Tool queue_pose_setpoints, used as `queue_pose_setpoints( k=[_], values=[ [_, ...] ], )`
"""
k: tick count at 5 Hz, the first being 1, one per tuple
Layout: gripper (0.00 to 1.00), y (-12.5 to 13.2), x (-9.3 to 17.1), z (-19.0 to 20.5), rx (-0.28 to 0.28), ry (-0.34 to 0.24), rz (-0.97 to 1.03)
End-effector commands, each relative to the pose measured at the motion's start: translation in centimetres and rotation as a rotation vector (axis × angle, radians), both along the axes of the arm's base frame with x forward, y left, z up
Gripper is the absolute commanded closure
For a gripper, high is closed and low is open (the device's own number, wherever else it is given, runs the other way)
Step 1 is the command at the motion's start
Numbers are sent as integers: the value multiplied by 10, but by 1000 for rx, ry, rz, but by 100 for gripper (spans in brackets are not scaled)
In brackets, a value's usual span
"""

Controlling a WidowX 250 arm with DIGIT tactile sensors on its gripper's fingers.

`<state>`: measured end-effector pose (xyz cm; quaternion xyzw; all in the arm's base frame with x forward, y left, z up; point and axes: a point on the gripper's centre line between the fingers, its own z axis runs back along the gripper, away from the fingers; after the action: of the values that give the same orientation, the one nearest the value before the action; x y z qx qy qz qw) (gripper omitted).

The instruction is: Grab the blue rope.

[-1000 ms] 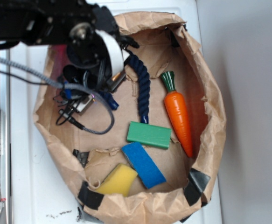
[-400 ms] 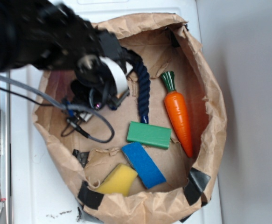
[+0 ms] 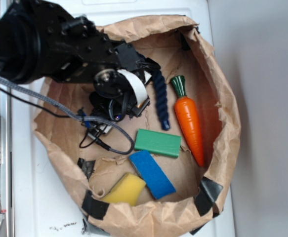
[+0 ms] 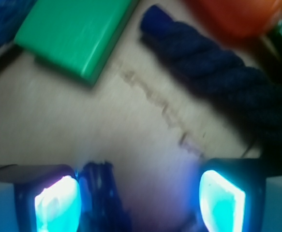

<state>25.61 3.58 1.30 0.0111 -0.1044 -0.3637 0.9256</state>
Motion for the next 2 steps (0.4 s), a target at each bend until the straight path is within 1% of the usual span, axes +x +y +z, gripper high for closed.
queue_pose_setpoints(
  k=[1, 2],
  values=[
    [100, -7, 8, -1, -20, -54, 10],
    [100, -6, 7, 1, -28, -56, 9]
  ],
)
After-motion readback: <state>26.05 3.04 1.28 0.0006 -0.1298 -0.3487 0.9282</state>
